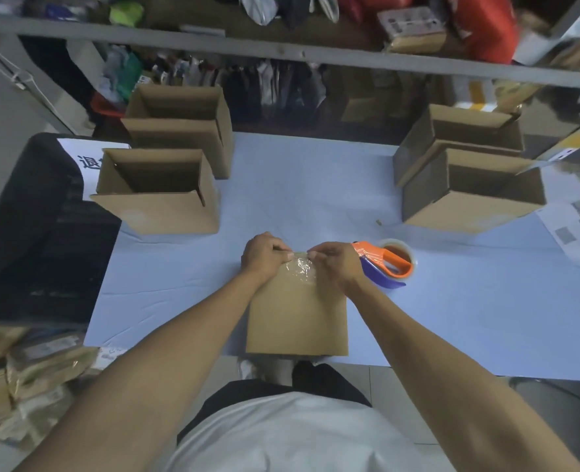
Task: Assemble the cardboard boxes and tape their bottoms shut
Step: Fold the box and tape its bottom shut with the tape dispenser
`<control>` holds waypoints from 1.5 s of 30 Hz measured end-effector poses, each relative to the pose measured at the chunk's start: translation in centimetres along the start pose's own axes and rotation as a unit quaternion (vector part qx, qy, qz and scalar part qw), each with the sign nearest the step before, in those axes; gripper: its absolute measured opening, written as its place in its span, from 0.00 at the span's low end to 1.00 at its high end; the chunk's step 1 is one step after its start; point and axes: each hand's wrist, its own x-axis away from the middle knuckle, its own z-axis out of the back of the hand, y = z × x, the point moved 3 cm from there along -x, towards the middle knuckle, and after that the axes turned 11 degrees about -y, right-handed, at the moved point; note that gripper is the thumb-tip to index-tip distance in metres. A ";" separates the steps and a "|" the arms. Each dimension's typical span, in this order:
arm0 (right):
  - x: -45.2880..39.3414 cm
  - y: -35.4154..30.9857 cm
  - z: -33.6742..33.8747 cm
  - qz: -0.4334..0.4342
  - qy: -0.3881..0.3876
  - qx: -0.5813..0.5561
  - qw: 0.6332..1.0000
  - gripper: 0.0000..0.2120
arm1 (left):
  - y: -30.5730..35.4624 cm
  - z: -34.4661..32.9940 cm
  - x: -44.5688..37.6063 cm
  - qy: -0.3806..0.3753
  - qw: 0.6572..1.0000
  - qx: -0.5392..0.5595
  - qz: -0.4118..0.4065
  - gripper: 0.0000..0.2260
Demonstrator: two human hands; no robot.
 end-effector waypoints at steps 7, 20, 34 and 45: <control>-1.4 -0.4 0.6 0.018 -0.035 0.049 0.998 0.07 | 0.8 -0.1 -0.5 0.011 0.998 -0.058 -0.026 0.02; 1.9 0.1 3.5 -0.008 -0.012 0.270 0.963 0.37 | -2.3 2.0 0.3 0.165 0.978 -0.071 0.102 0.13; 3.3 -0.1 0.9 -0.036 0.049 -0.091 0.994 0.31 | -1.5 5.1 2.1 0.037 0.997 0.073 -0.006 0.09; -3.3 -8.6 7.6 0.073 0.092 -0.017 0.993 0.30 | 7.2 11.3 -1.7 0.080 0.994 0.043 -0.061 0.13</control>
